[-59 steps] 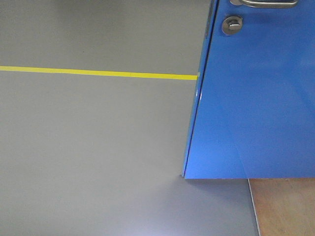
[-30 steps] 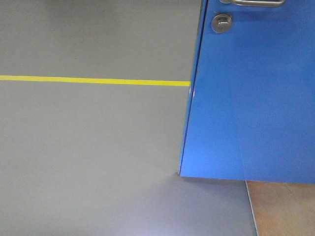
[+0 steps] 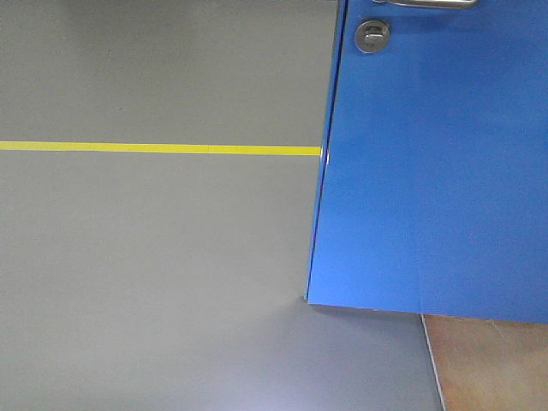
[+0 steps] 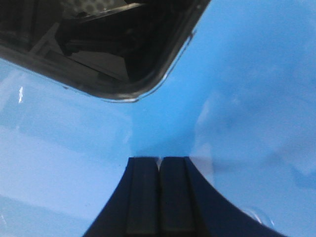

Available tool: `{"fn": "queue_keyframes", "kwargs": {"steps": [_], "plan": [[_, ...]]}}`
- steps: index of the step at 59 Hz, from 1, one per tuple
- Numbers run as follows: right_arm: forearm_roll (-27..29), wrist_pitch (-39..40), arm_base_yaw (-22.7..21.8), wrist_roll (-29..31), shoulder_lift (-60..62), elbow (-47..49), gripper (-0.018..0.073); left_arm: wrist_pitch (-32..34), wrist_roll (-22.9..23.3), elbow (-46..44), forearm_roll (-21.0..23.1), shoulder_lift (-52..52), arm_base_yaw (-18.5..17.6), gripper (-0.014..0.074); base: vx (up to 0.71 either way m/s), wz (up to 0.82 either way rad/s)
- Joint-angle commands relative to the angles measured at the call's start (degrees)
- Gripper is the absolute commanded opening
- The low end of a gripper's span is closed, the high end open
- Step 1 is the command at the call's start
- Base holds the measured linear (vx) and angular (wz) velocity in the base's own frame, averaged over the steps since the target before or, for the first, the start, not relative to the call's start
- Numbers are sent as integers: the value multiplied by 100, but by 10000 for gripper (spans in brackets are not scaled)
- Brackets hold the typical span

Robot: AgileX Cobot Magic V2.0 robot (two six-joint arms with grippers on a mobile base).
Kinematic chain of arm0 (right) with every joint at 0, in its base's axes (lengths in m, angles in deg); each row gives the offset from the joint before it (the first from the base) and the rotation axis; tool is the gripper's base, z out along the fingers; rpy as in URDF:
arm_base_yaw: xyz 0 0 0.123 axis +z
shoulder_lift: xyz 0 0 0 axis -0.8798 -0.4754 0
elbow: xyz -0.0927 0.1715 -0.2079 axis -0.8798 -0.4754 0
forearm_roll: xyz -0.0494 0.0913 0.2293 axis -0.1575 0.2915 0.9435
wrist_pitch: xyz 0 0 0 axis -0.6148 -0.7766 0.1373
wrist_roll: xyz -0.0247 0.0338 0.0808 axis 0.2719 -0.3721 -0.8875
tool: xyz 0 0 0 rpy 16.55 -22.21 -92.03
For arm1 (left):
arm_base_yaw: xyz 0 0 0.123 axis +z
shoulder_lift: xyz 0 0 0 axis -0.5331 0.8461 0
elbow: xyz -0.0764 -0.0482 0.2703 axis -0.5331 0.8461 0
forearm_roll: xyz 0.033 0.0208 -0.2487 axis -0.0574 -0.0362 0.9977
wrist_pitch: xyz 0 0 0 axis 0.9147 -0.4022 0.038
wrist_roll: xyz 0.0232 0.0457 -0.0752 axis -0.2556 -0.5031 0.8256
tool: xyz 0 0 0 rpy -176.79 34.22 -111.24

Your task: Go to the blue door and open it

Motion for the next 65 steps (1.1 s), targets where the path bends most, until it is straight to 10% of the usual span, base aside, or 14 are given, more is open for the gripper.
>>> {"fn": "queue_keyframes", "kwargs": {"steps": [1, 25, 43, 65], "plan": [[197, 260, -11, 72, 322, 147, -1, 479, 37, -157, 10, -80, 3, 73, 4, -3], [139, 274, 4, 72, 287, 147, -1, 479, 37, -157, 10, -80, 3, 73, 1, -2], [-2717, 173, 189, 72, 740, 147, -1, 479, 37, -157, 10, -80, 3, 73, 0, 0], [-2895, 172, 189, 72, 1969, 133, -1, 479, 37, -157, 10, -80, 3, 73, 0, 0]]}}
